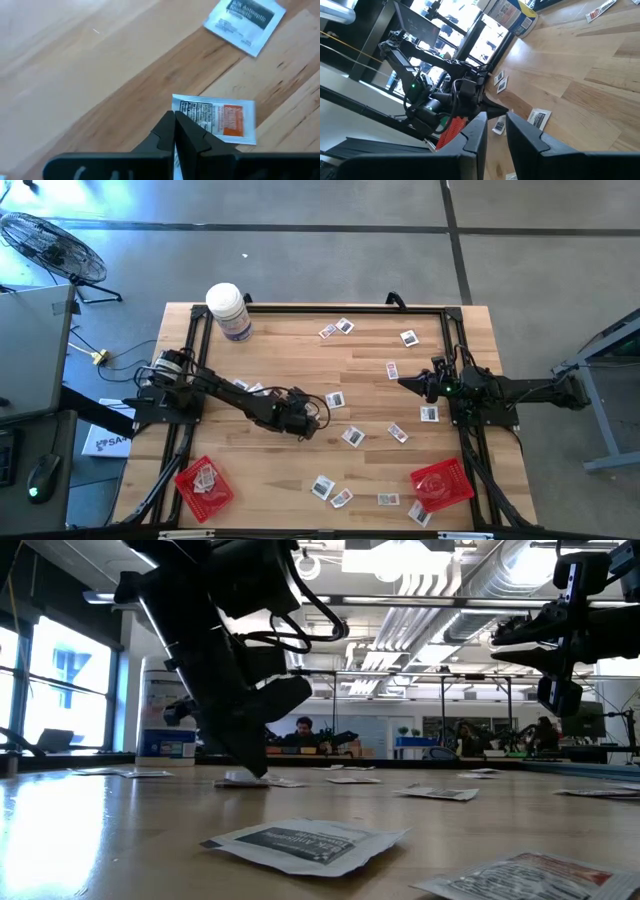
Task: Pick & Place First Aid Supplies
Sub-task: Put the ointment pack into the left red bin
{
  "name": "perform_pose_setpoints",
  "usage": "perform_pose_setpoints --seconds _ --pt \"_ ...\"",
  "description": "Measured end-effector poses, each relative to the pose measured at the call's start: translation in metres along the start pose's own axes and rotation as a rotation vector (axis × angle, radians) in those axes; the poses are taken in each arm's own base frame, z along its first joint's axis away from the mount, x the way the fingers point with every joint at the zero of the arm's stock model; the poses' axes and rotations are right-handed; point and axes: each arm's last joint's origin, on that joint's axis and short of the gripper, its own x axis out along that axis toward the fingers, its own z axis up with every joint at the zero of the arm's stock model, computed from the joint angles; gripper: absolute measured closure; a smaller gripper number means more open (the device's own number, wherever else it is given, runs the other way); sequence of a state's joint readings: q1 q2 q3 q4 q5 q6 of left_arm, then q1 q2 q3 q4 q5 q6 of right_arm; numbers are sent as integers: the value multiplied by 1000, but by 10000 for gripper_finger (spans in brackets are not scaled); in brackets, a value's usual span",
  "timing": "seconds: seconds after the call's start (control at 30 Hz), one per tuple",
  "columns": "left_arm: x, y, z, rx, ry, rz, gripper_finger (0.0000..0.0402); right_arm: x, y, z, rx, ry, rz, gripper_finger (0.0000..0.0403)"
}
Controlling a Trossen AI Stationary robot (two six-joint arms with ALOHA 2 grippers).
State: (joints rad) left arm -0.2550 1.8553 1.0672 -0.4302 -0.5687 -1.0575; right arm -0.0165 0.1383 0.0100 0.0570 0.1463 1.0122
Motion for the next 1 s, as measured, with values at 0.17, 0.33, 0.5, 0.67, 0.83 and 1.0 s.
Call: perform_pose_setpoints --seconds 0.17,0.33,0.5,0.67,0.83,1.0 --pt "-16 5 6 15 -15 11 401 0 0 0 0 0 0 339" --pt "-37 14 11 27 -24 26 401 0 0 0 0 1 -1 339" --pt "-60 19 13 52 -21 7 401 0 0 0 0 1 0 339" --pt "-73 27 2 88 47 46 401 0 0 0 0 0 0 339" --pt "-74 32 -6 29 80 109 400 0 0 0 0 1 0 339" --pt "-60 33 -9 -57 50 65 380 0 0 0 0 0 0 339"
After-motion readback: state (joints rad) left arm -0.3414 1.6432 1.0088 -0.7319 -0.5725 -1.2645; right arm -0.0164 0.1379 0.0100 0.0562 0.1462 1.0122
